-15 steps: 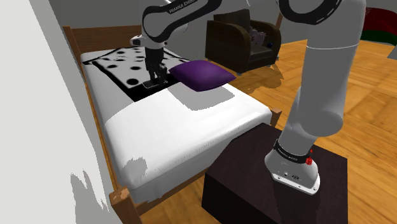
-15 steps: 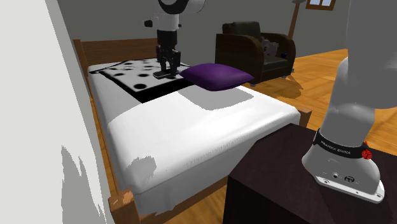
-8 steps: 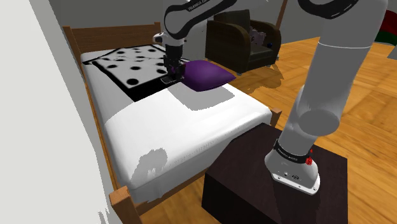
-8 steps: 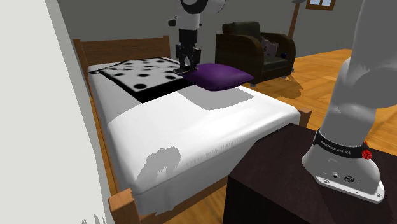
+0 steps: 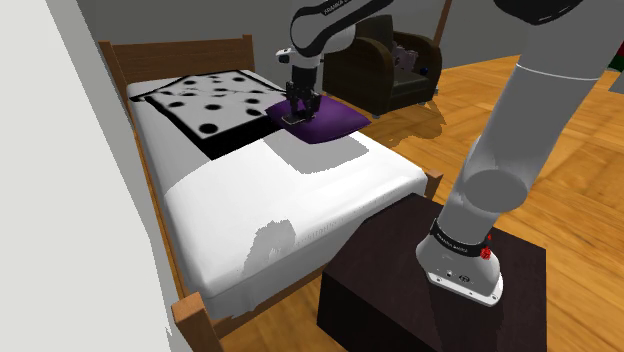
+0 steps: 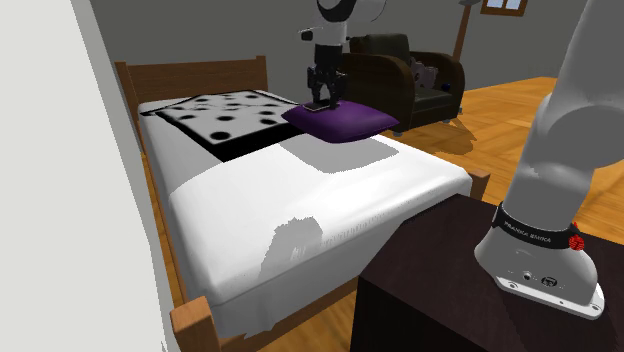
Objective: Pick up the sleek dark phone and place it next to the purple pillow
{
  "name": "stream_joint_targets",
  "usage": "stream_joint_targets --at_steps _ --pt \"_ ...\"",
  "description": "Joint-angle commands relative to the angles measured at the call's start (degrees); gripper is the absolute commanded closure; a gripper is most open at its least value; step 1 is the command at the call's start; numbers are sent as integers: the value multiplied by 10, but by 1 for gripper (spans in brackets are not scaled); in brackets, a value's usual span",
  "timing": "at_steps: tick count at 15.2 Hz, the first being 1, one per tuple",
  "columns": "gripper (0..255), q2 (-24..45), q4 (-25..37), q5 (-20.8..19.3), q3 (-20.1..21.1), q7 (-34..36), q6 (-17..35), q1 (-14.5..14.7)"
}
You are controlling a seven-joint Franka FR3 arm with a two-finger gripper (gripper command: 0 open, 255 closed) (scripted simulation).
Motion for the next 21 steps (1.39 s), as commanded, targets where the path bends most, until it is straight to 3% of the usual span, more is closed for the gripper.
stream_joint_targets --at_steps 1,11,21 --pt "255 -15 -19 0 -14 -29 3 -14" --pt "255 -42 -48 -3 -90 -167 2 -79" --pt "255 -12 -11 11 -168 -318 -11 -143"
